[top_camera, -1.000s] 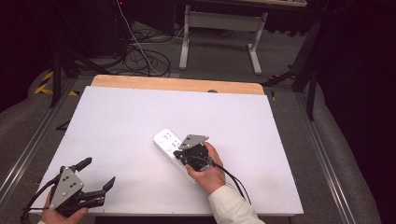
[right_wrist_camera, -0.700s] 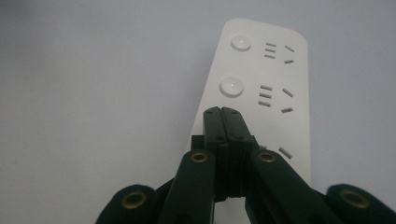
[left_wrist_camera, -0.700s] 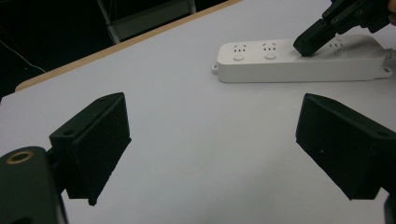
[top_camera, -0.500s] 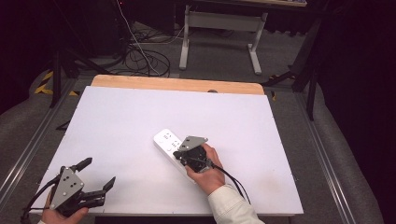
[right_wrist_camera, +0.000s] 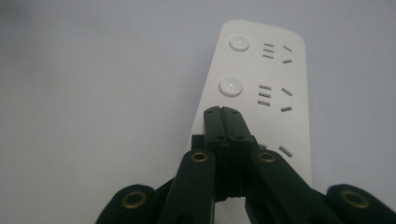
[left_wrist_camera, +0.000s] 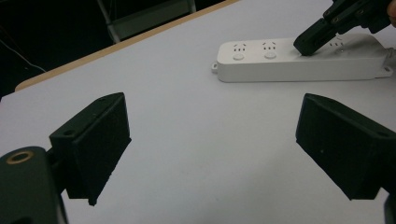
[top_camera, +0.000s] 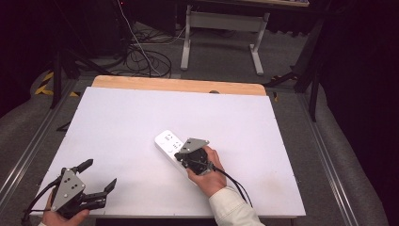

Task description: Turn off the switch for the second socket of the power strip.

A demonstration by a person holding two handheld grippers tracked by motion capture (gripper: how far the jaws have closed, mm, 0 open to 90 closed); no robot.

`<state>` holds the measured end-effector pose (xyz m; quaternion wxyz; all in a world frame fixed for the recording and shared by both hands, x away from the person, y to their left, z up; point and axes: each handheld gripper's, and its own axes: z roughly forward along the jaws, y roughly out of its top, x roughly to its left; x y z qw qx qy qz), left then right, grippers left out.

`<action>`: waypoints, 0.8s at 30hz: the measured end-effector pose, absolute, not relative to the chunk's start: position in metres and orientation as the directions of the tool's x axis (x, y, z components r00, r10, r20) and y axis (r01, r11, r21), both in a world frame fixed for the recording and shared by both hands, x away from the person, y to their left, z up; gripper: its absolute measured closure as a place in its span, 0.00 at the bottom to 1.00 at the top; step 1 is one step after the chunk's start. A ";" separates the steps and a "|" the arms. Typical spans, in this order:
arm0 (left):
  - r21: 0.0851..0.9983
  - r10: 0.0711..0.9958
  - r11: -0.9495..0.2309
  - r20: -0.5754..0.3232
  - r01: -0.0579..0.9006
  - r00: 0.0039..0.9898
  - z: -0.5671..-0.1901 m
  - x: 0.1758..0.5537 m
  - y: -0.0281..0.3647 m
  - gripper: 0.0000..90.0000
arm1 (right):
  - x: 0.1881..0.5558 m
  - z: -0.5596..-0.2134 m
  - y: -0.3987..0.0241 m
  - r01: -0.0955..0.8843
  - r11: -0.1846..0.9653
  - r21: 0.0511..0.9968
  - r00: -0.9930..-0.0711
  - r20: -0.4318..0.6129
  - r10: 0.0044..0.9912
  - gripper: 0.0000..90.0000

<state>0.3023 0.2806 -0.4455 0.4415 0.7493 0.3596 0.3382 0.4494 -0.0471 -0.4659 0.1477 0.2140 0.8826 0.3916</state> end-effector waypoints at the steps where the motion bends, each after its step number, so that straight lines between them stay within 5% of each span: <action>1: 0.905 0.837 -0.350 0.187 0.240 0.514 -0.446 0.302 0.280 0.12 | 0.449 -0.466 -0.047 0.263 0.601 0.755 -0.864 -0.092 0.494 1.00; 24: 0.902 0.834 -0.360 0.196 0.238 0.516 -0.446 0.302 0.280 0.12 | 0.449 -0.470 -0.052 0.260 0.580 0.772 -0.854 -0.096 0.511 1.00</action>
